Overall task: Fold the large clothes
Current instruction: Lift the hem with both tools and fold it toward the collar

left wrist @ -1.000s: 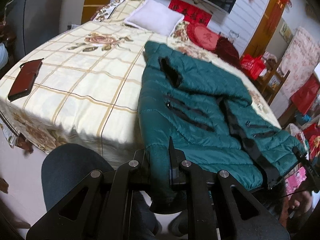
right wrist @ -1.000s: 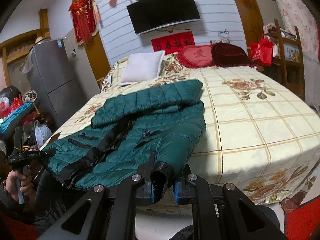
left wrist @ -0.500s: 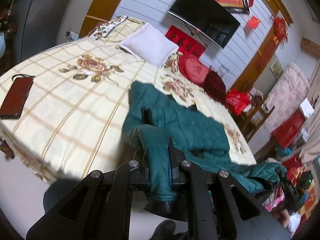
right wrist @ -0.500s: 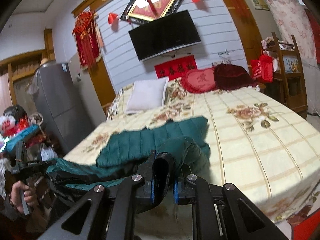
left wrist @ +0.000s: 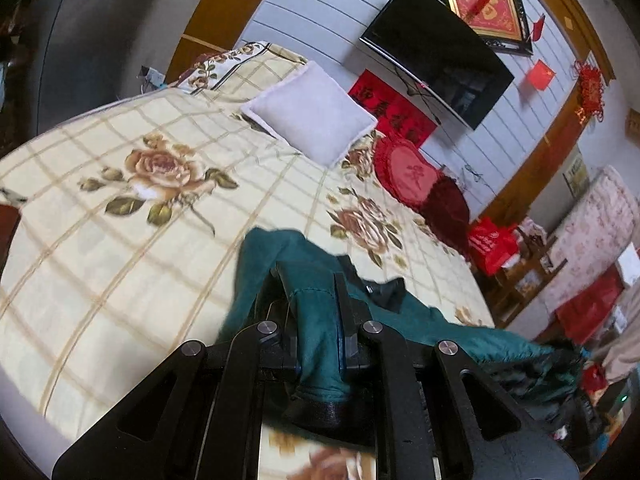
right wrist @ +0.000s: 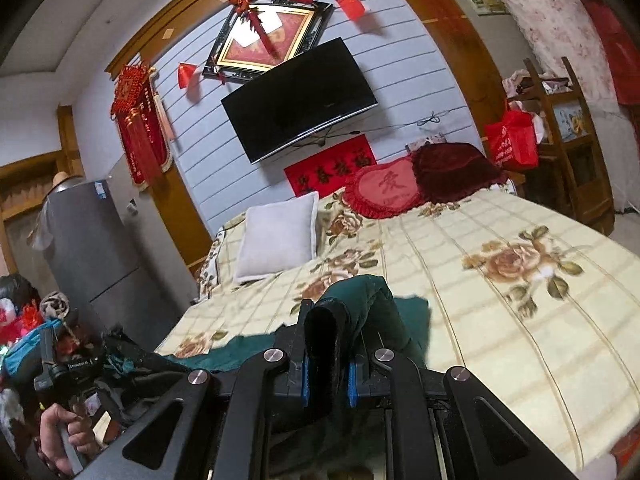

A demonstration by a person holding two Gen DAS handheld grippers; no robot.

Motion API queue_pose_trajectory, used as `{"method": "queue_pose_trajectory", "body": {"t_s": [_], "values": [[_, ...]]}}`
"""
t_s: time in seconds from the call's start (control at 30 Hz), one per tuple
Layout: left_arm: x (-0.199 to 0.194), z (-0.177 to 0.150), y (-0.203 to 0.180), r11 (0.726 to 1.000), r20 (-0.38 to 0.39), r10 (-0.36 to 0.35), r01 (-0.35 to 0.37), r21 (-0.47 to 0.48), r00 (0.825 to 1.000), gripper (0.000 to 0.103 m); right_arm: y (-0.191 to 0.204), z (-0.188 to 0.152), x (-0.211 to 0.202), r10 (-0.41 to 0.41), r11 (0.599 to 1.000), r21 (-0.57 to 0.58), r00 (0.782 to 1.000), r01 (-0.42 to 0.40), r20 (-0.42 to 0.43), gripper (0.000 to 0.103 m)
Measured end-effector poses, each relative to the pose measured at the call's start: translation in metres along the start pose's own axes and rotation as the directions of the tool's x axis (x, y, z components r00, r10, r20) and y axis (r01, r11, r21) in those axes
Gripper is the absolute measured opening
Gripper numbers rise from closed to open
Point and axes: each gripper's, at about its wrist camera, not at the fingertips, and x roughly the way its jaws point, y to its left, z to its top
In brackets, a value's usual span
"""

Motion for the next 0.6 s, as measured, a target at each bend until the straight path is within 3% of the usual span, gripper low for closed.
{"method": "queue_pose_trajectory", "body": {"t_s": [0.17,0.33,0.6], "values": [[0.068,0.013,-0.001,0.996,-0.016,0.08,-0.079,0.031,0.997,0.01,-0.003,0.015,0.071,-0.077,0.997,-0.015,0.996,0.077,-0.034,0.012],[0.134,0.013,0.014,0.986,-0.045,0.162,-0.16,0.034,0.986,0.01,-0.021,0.006,0.145,-0.169,0.986,-0.009,0.98,0.169,-0.101,0.012],[0.191,0.013,0.01,0.974,-0.01,0.196,-0.194,0.113,0.981,0.013,-0.055,-0.012,0.229,-0.24,0.971,-0.032,0.952,0.238,-0.19,0.012]]}}
